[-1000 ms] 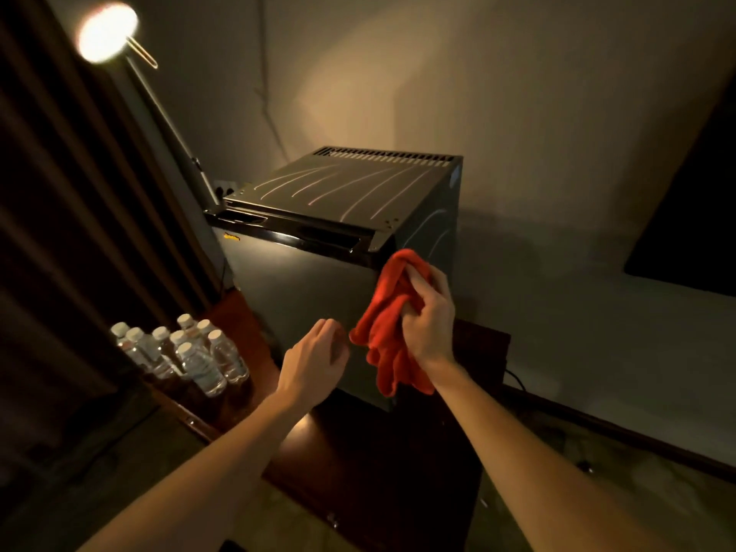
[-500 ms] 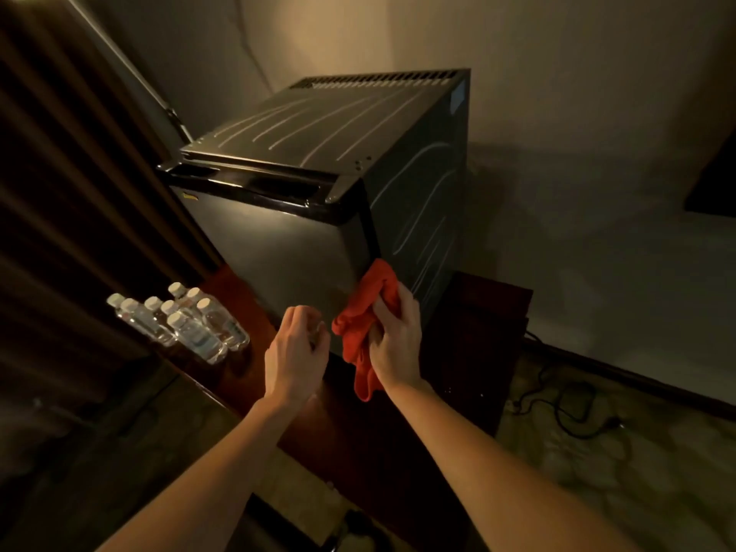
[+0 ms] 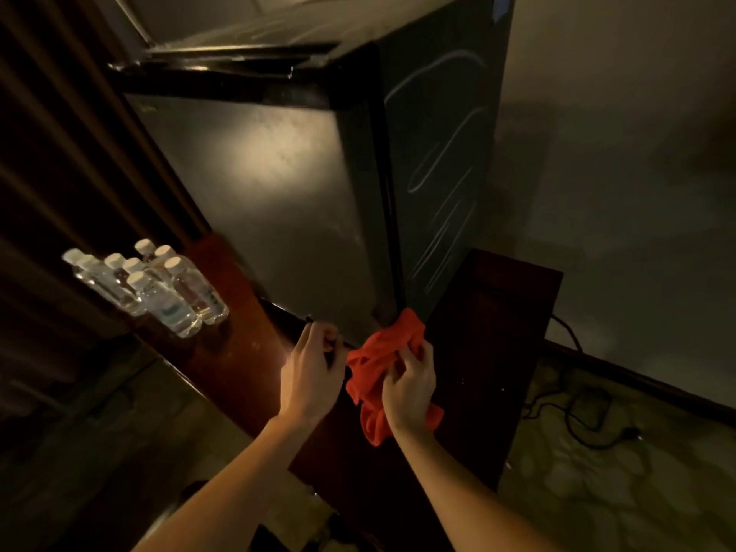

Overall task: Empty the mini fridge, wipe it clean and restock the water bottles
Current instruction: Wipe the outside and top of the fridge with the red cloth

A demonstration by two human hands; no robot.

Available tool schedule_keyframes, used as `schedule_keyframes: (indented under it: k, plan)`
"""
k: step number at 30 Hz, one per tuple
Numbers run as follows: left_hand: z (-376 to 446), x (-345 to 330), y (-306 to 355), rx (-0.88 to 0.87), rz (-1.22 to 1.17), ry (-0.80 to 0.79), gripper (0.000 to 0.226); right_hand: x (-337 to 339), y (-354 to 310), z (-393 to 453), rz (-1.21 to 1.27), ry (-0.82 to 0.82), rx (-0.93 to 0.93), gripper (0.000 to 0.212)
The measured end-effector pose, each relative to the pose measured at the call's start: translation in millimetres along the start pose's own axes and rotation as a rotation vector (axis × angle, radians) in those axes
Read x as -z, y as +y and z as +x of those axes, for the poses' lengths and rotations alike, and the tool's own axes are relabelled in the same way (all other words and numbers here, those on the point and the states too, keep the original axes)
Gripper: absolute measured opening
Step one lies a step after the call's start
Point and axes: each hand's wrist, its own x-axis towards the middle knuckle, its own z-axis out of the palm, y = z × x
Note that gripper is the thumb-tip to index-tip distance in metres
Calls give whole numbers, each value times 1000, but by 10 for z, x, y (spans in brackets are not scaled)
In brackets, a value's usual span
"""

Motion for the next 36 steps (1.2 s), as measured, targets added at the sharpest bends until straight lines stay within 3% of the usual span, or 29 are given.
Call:
schedule_keyframes:
  k: [4,11,19,24,29,33,36]
  plan:
    - [-21,-109,-157,10,2,-25,33,-23,138,11,0,-137,-288,31]
    - [26,-128,-153,30,6,-126,37,60,144,199,95,-232,-496,16]
    - [203,402,195,17,8,-153,27,417,-774,511,230,-94,-306,33]
    - [338,743,427,-1,1,-102,23,707,-1586,665,263,-59,-79,41]
    - [459,947,484,3,37,-96,20,983,-2428,860,482,40,182,41]
    - [405,990,396,24,64,-86,15,956,-2393,821,468,98,241,46]
    - [336,937,282,29,99,-93,13,783,-2004,661,494,142,129,48]
